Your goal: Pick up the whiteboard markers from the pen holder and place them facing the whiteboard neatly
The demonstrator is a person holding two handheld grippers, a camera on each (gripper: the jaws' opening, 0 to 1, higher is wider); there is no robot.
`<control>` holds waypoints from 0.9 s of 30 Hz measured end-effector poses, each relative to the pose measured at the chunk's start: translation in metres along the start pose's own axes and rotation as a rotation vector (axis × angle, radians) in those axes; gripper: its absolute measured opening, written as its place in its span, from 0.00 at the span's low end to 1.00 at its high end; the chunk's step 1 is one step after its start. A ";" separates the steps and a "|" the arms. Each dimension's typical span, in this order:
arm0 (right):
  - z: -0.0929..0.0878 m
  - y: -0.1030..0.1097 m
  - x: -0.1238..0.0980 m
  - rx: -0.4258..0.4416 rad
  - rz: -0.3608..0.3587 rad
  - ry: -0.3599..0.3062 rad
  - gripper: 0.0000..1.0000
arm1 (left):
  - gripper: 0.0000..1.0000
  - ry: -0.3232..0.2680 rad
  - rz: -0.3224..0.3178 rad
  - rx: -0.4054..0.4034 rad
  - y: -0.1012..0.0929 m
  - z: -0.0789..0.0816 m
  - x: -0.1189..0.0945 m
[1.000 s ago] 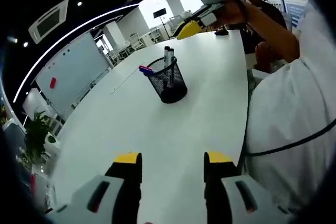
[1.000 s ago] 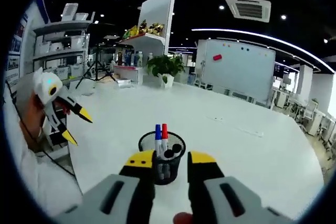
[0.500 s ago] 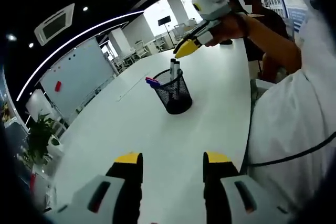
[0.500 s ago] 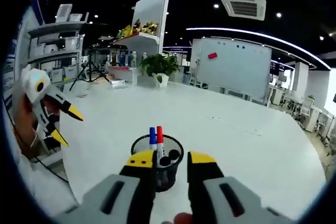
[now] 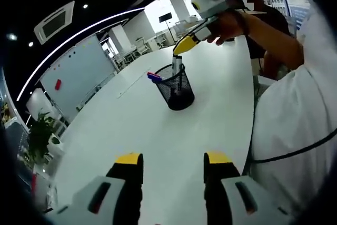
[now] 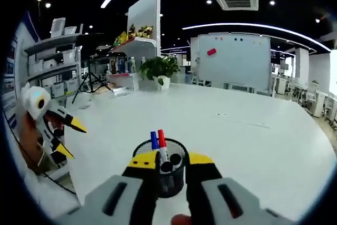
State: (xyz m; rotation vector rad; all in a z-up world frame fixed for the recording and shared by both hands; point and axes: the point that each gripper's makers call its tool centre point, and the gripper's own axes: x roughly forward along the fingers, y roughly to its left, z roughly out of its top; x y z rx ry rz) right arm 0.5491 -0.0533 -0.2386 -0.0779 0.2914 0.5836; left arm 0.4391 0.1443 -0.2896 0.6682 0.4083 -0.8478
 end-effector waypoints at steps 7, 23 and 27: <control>-0.004 0.000 0.001 0.013 0.003 0.027 0.17 | 0.47 -0.011 0.025 -0.005 0.007 0.003 -0.002; -0.006 0.008 0.003 -0.009 0.014 0.058 0.16 | 0.47 -0.004 0.033 -0.006 0.009 0.000 -0.001; -0.007 0.007 0.004 0.012 0.013 0.065 0.16 | 0.47 -0.001 0.032 -0.009 0.009 -0.001 0.000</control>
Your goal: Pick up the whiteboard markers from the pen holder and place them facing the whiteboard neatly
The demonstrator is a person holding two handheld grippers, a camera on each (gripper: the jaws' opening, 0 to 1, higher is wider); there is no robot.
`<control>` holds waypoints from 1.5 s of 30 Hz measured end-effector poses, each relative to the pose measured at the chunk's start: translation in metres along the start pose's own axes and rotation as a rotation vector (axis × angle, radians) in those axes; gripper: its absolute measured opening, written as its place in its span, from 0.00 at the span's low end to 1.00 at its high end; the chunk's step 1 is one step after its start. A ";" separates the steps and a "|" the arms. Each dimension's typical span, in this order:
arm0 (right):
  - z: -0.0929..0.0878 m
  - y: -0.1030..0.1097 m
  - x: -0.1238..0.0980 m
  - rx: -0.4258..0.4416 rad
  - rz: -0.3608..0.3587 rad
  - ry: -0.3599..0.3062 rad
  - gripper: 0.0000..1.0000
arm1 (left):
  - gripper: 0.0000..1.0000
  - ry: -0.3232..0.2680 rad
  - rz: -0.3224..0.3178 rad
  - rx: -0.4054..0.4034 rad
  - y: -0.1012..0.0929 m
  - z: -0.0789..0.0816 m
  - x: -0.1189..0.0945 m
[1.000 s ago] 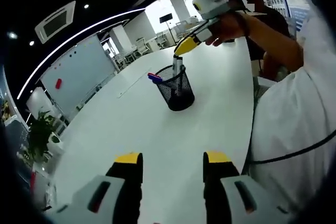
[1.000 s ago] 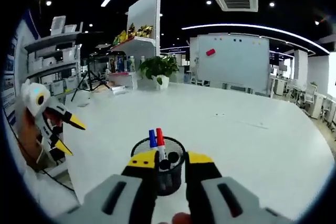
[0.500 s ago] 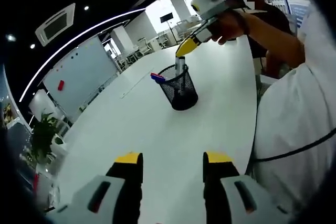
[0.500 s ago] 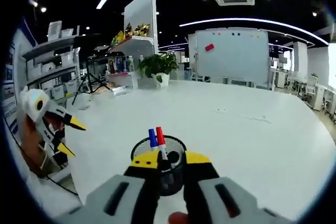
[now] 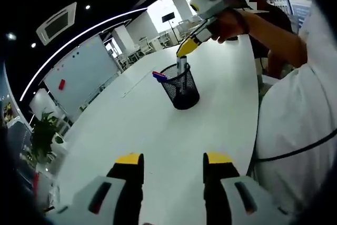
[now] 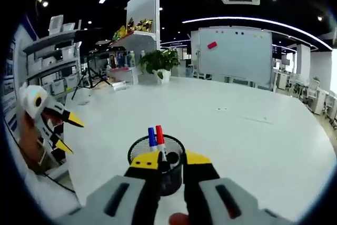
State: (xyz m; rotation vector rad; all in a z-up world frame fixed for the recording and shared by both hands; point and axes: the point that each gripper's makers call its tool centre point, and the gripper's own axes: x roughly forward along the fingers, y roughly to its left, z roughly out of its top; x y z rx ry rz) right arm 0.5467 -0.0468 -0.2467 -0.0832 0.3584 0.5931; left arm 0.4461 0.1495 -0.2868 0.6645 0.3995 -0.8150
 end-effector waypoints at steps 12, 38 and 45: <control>0.001 0.000 0.003 -0.008 0.025 0.000 0.12 | 0.47 -0.005 -0.017 0.007 -0.005 0.000 0.001; 0.006 -0.001 0.002 -0.047 0.045 -0.051 0.08 | 0.47 -0.023 -0.043 0.003 -0.011 0.004 0.003; 0.018 -0.004 -0.002 -0.050 0.048 -0.098 0.08 | 0.47 -0.022 -0.040 0.004 -0.010 0.002 0.003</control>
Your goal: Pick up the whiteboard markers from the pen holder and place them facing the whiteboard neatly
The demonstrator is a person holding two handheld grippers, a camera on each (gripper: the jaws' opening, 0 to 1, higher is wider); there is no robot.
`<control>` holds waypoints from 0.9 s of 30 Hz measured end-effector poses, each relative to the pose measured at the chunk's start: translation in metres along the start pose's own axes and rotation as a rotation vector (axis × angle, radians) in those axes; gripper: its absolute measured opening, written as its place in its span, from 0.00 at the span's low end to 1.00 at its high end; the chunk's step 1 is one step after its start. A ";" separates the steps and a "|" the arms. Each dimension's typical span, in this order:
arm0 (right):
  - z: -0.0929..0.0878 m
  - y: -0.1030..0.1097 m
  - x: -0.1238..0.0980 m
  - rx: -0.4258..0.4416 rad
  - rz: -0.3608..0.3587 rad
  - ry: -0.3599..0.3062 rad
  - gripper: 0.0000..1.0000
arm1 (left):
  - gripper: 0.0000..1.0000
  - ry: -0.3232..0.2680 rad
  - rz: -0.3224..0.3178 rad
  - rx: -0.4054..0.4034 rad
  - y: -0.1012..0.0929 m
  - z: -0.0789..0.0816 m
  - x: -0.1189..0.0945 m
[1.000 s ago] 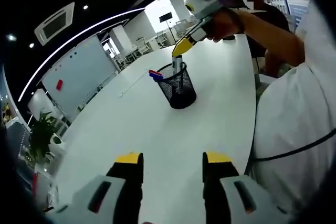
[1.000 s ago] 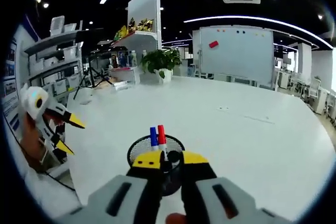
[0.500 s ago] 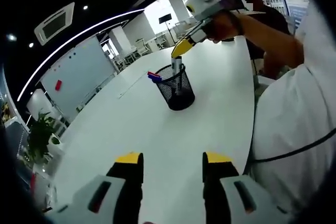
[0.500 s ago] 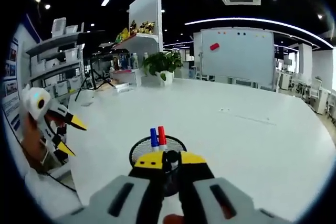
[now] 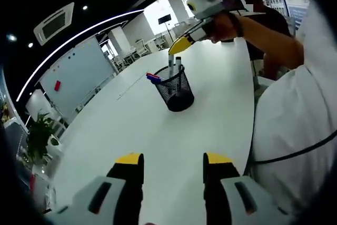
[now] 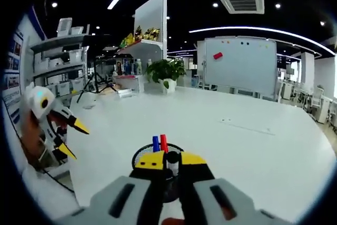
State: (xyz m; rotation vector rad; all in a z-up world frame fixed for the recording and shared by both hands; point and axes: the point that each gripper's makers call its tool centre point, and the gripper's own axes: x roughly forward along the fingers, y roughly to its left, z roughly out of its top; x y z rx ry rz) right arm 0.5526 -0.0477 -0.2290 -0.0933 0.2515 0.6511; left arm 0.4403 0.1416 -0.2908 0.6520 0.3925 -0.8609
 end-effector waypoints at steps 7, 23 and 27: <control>0.007 -0.002 -0.005 0.000 -0.010 -0.045 0.08 | 0.47 0.004 0.004 -0.003 0.002 -0.003 -0.001; 0.016 0.005 -0.022 -0.013 0.005 -0.109 0.08 | 0.47 -0.021 -0.044 -0.008 -0.008 0.001 0.002; 0.016 0.006 -0.024 -0.010 0.004 -0.110 0.07 | 0.47 -0.022 -0.047 -0.007 -0.008 0.001 0.002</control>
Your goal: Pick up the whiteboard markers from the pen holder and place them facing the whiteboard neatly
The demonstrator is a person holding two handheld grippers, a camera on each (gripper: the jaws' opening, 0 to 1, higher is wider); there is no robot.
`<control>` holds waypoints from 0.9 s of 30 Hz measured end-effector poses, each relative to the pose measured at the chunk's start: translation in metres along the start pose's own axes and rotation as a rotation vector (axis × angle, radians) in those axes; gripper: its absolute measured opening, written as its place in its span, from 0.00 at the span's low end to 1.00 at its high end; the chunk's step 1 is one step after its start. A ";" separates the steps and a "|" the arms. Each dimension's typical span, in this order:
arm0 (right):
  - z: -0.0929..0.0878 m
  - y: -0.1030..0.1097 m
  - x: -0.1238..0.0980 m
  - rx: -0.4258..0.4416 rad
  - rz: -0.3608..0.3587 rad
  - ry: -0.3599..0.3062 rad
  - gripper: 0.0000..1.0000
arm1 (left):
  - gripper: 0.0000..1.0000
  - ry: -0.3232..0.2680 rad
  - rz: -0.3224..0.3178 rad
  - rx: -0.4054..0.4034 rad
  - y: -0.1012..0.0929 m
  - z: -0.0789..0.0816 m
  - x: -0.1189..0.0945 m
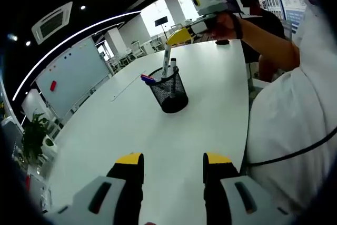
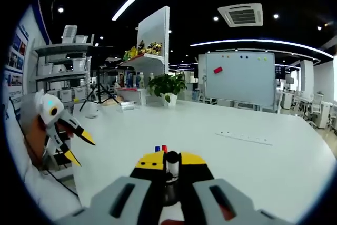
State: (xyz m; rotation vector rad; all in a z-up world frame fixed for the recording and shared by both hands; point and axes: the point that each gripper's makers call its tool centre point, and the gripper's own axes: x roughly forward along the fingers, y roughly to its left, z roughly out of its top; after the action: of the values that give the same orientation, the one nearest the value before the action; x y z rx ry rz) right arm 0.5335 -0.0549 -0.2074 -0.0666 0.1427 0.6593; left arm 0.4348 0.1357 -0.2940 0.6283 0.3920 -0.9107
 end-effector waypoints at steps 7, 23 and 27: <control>0.006 -0.005 -0.004 0.006 -0.007 -0.031 0.07 | 0.47 -0.026 -0.015 -0.001 -0.003 0.005 -0.002; 0.009 -0.011 -0.013 0.049 0.003 -0.077 0.07 | 0.47 -0.008 -0.016 0.000 -0.002 0.001 0.001; 0.012 -0.013 -0.018 0.060 0.000 -0.099 0.07 | 0.47 -0.005 -0.018 0.001 -0.002 0.000 0.001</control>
State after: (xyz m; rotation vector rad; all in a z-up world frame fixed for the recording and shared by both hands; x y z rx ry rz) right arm 0.5288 -0.0741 -0.1929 0.0234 0.0667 0.6570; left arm 0.4334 0.1339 -0.2953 0.6244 0.3932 -0.9292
